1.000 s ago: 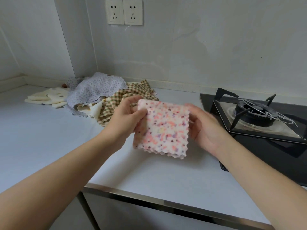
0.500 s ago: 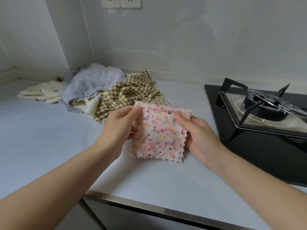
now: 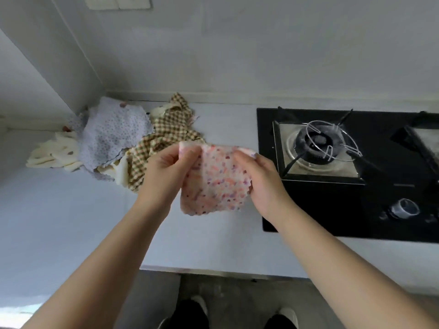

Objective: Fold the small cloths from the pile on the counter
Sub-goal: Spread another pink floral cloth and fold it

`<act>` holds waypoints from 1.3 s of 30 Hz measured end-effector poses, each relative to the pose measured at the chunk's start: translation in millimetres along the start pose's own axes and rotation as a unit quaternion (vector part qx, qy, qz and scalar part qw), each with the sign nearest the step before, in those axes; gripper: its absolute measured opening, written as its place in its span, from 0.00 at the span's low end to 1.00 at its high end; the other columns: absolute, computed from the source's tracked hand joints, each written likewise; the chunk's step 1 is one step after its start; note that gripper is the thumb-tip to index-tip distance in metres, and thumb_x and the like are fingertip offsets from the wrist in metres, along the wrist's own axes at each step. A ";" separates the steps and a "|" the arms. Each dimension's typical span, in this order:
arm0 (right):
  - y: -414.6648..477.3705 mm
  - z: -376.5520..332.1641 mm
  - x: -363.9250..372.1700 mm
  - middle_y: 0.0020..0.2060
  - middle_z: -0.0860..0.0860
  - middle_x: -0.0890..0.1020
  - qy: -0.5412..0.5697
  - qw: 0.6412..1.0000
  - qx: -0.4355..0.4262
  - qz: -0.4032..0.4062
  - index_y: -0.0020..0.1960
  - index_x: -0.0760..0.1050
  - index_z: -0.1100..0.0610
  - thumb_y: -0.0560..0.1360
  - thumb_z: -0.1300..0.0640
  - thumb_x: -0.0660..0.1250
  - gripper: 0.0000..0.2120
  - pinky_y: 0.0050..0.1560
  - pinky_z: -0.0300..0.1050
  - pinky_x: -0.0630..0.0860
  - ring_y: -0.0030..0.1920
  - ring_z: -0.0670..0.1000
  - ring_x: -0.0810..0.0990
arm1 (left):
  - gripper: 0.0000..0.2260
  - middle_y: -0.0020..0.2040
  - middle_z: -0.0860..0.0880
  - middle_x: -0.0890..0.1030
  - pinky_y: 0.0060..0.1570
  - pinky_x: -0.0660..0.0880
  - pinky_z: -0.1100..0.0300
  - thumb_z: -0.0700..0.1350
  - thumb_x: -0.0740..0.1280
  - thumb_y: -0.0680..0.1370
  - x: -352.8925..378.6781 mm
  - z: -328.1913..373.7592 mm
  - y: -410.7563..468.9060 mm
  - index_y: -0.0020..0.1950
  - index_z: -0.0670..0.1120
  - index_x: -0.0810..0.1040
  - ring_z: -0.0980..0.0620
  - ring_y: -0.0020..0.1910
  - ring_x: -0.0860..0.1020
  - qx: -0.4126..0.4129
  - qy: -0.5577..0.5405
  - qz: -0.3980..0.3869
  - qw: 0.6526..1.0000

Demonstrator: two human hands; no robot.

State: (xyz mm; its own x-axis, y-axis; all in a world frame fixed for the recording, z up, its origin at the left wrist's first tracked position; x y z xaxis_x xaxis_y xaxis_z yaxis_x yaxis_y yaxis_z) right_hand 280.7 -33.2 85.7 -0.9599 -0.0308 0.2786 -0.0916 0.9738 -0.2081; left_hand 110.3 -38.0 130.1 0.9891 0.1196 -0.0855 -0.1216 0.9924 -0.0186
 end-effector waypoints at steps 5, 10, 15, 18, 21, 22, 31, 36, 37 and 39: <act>-40.3 -76.1 -33.5 0.47 0.62 0.84 -0.045 0.998 -0.031 0.044 0.49 0.81 0.60 0.76 0.50 0.69 0.13 0.51 0.58 0.81 0.49 0.61 0.84 | 0.06 0.38 0.52 0.85 0.41 0.77 0.59 0.42 0.72 0.74 57.2 71.0 -21.4 0.39 0.50 0.84 0.54 0.41 0.83 0.020 0.019 -0.044 0.999; -81.6 -133.6 -106.7 0.39 0.56 0.83 -0.097 0.988 -0.081 0.084 0.45 0.81 0.60 0.78 0.52 0.67 0.11 0.47 0.47 0.78 0.42 0.49 0.82 | 0.09 0.41 0.50 0.85 0.47 0.79 0.54 0.45 0.68 0.77 127.7 101.0 -51.2 0.39 0.46 0.84 0.51 0.45 0.83 0.016 -0.007 -0.014 1.000; -118.1 -172.7 -199.6 0.40 0.66 0.77 -0.103 0.984 -0.090 0.113 0.47 0.74 0.69 0.71 0.42 0.69 0.27 0.48 0.60 0.77 0.40 0.58 0.76 | 0.23 0.31 0.51 0.75 0.35 0.73 0.62 0.52 0.68 0.77 228.5 109.5 -88.9 0.29 0.40 0.69 0.54 0.33 0.75 -0.014 -0.071 -0.030 0.997; -129.1 -190.9 -260.4 0.38 0.56 0.75 -0.109 0.980 -0.078 0.144 0.48 0.71 0.70 0.70 0.40 0.68 0.31 0.47 0.52 0.75 0.41 0.53 0.75 | 0.10 0.45 0.47 0.85 0.43 0.80 0.53 0.51 0.69 0.77 303.4 107.3 -106.8 0.47 0.44 0.83 0.48 0.46 0.84 -0.059 -0.092 -0.116 0.987; -134.5 -196.5 -328.1 0.43 0.57 0.83 -0.082 0.981 -0.032 0.172 0.50 0.78 0.63 0.74 0.44 0.69 0.21 0.54 0.52 0.79 0.46 0.55 0.83 | 0.07 0.43 0.46 0.85 0.41 0.81 0.51 0.46 0.66 0.79 362.6 108.9 -109.3 0.49 0.45 0.82 0.46 0.45 0.84 -0.078 -0.074 -0.125 0.986; -137.1 -196.2 -347.0 0.48 0.56 0.85 -0.062 0.984 -0.006 0.166 0.51 0.81 0.58 0.74 0.44 0.70 0.17 0.57 0.55 0.79 0.50 0.55 0.84 | 0.07 0.41 0.47 0.85 0.41 0.81 0.50 0.46 0.66 0.80 379.5 109.0 -106.5 0.47 0.45 0.81 0.47 0.43 0.84 -0.076 -0.062 -0.110 0.989; -134.9 -232.8 -543.9 0.48 0.60 0.83 -0.110 0.951 -0.030 0.287 0.48 0.77 0.64 0.76 0.51 0.68 0.14 0.55 0.58 0.80 0.50 0.61 0.82 | 0.10 0.48 0.48 0.85 0.40 0.81 0.54 0.43 0.70 0.77 580.2 97.2 -99.4 0.57 0.46 0.78 0.49 0.43 0.85 -0.112 -0.030 -0.239 0.964; -116.4 -270.0 -647.2 0.35 0.55 0.81 -0.215 0.922 -0.063 0.315 0.44 0.72 0.66 0.80 0.54 0.62 0.14 0.29 0.40 0.73 0.30 0.41 0.81 | 0.10 0.45 0.42 0.82 0.30 0.77 0.60 0.40 0.69 0.77 689.8 93.4 -78.8 0.58 0.44 0.75 0.52 0.29 0.79 -0.128 0.001 -0.265 0.956; -116.4 -277.0 -667.6 0.34 0.52 0.80 -0.232 0.916 -0.071 0.319 0.44 0.73 0.65 0.81 0.54 0.62 0.13 0.28 0.37 0.73 0.29 0.39 0.80 | 0.10 0.47 0.42 0.83 0.31 0.78 0.60 0.41 0.69 0.77 711.3 95.3 -73.1 0.58 0.44 0.75 0.52 0.30 0.81 -0.122 0.015 -0.263 0.957; -116.9 -290.0 -708.6 0.32 0.47 0.78 -0.236 0.911 -0.076 0.330 0.44 0.74 0.62 0.80 0.52 0.63 0.13 0.28 0.36 0.72 0.26 0.39 0.76 | 0.11 0.48 0.45 0.84 0.36 0.81 0.56 0.46 0.70 0.77 756.5 100.0 -63.7 0.57 0.45 0.77 0.50 0.38 0.84 -0.106 0.038 -0.275 0.955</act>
State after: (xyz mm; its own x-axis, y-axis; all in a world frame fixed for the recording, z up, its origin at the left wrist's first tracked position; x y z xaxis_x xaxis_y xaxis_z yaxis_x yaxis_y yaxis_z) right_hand 1048.4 -59.9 184.5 -0.8024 0.5145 -0.3024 0.5503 0.8339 -0.0414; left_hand 874.5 -7.9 166.3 0.9004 -0.4284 -0.0755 0.3927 0.8752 -0.2825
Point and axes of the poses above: each hand's wrist, its own y-axis towards the middle knuckle, its own x-axis out of the palm, z = x × y, the point moved 9 cm from there along y, towards the middle knuckle
